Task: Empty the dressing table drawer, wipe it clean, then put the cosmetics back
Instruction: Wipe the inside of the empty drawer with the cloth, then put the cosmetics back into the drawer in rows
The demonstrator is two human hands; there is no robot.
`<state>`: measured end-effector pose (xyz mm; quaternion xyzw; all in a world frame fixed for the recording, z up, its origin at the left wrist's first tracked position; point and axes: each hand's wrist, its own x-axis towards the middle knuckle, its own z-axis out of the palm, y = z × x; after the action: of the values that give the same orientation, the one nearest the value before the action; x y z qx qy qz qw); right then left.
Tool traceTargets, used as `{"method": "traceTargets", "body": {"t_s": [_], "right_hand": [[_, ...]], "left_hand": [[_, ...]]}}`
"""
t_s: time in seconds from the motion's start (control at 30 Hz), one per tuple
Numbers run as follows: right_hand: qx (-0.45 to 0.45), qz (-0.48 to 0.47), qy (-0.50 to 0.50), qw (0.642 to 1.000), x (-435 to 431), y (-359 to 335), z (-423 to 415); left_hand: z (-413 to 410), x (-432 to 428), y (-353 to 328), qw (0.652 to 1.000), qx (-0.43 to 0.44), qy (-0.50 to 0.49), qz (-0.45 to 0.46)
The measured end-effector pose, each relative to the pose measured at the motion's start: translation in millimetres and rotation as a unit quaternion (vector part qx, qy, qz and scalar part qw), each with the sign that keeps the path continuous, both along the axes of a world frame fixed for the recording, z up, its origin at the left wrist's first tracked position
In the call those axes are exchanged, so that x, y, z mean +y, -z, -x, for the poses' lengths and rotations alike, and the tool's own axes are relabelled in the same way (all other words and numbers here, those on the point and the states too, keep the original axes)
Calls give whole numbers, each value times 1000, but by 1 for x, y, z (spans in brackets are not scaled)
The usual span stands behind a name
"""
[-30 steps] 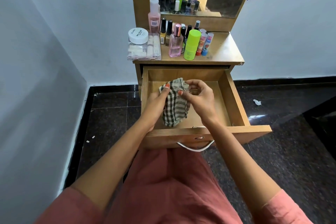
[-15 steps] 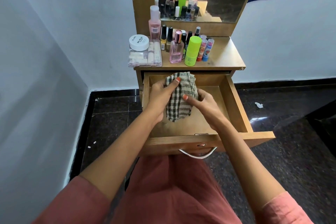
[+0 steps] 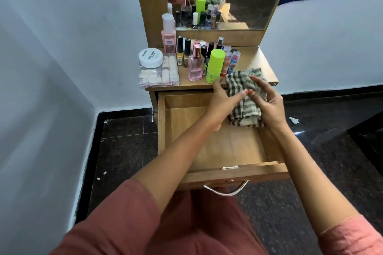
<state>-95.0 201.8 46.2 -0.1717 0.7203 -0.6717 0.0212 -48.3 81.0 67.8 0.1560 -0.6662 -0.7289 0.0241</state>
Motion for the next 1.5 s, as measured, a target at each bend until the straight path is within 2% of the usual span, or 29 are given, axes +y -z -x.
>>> {"method": "traceTargets", "body": {"t_s": [0.1, 0.17, 0.23, 0.33, 0.47, 0.6, 0.7, 0.77, 0.87, 1.03, 1.23, 1.4, 1.5], "right_hand": [[-28, 17, 18, 999, 6, -8, 31], [-45, 10, 23, 999, 8, -14, 55], [-45, -29, 24, 998, 11, -18, 80], [-43, -89, 9, 995, 15, -18, 115], [0, -205, -4, 979, 13, -16, 150], [54, -367, -2, 929, 6, -8, 170], [77, -508, 48, 857, 0, -3, 175], [62, -536, 71, 839, -2, 0, 174], [43, -544, 82, 834, -2, 1, 172], [71, -586, 112, 800, -8, -7, 161], [72, -463, 189, 863, -9, -4, 128], [118, -412, 246, 869, -11, -3, 97], [145, -355, 245, 890, -23, -3, 72]], "left_hand": [[16, 8, 0, 995, 51, 52, 68], [26, 11, -2, 991, 49, 85, 89], [41, 15, -2, 990, 43, 80, 112], [65, 25, -1, 979, 45, 46, 193], [88, 37, -1, 968, 42, 46, 242], [101, 42, 6, 967, 20, 45, 252], [103, 41, 10, 968, 6, 43, 247], [102, 41, 12, 969, -7, 42, 242], [99, 42, 11, 971, -14, 40, 235], [86, 41, 8, 974, -14, 41, 223], [64, 30, 2, 975, 9, 26, 220], [36, 16, 5, 974, 20, 15, 223], [21, 4, 7, 969, 37, -10, 242]]}}
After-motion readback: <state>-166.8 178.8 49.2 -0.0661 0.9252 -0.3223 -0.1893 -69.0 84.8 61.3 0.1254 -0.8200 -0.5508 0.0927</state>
